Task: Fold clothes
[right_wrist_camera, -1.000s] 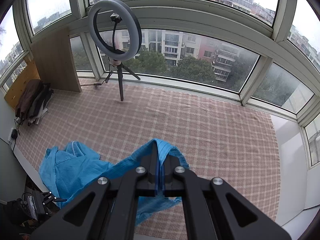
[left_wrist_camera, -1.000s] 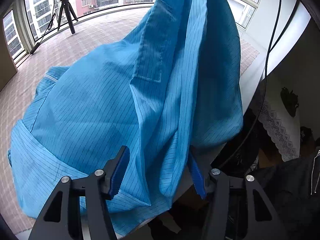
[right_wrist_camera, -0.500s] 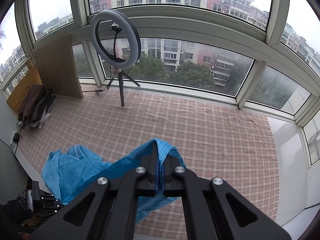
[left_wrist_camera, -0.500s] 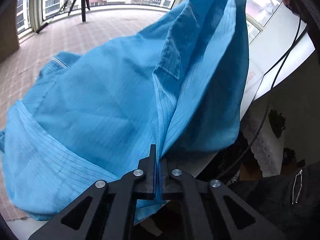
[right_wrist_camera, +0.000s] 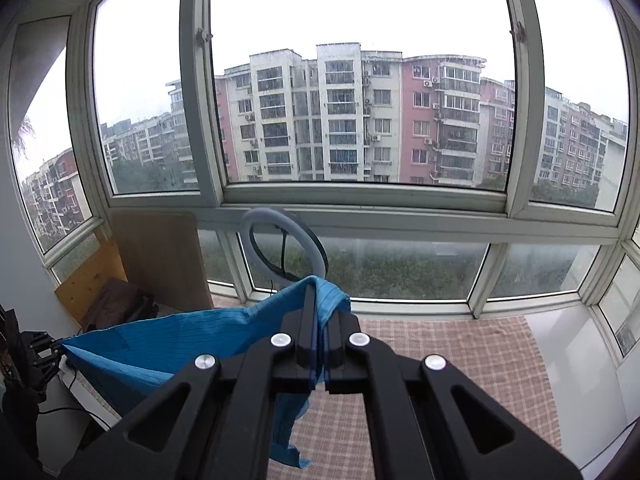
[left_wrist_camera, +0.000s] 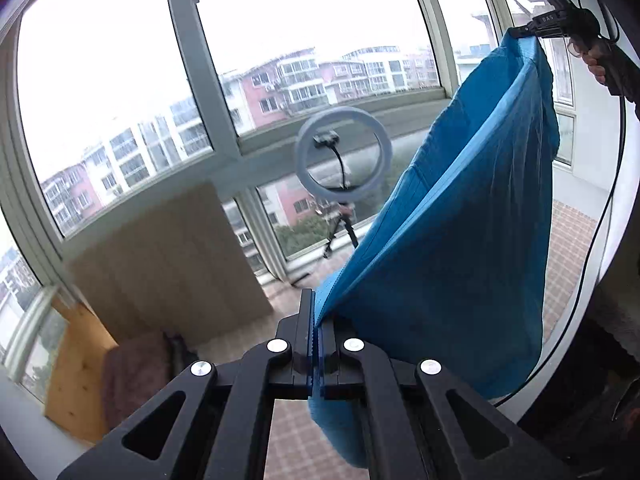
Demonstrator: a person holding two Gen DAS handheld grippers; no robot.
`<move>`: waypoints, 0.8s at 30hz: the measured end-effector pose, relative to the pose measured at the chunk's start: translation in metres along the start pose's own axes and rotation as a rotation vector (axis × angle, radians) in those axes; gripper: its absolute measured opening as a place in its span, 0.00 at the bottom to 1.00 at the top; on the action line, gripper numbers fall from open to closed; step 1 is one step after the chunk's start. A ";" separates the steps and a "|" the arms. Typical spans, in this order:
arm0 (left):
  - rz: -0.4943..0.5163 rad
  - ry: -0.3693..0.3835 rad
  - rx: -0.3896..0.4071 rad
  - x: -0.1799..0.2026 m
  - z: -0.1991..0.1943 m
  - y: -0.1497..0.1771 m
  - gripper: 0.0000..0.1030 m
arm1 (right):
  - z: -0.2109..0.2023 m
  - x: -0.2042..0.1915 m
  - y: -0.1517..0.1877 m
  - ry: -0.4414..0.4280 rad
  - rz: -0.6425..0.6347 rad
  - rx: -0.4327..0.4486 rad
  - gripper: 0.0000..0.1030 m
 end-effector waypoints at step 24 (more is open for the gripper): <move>0.028 -0.077 -0.110 -0.095 0.063 0.036 0.00 | 0.017 -0.143 -0.049 0.127 -0.053 -0.029 0.01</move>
Point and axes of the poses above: each gripper's, at about its wrist camera, not at the fingertips, and z roughly the way its jaws point, x to its right, y to its underside, the point moved 4 cm from there along z, roughly the way its jaws point, and after that the axes turned 8 degrees about -x, right-handed, at the moved point
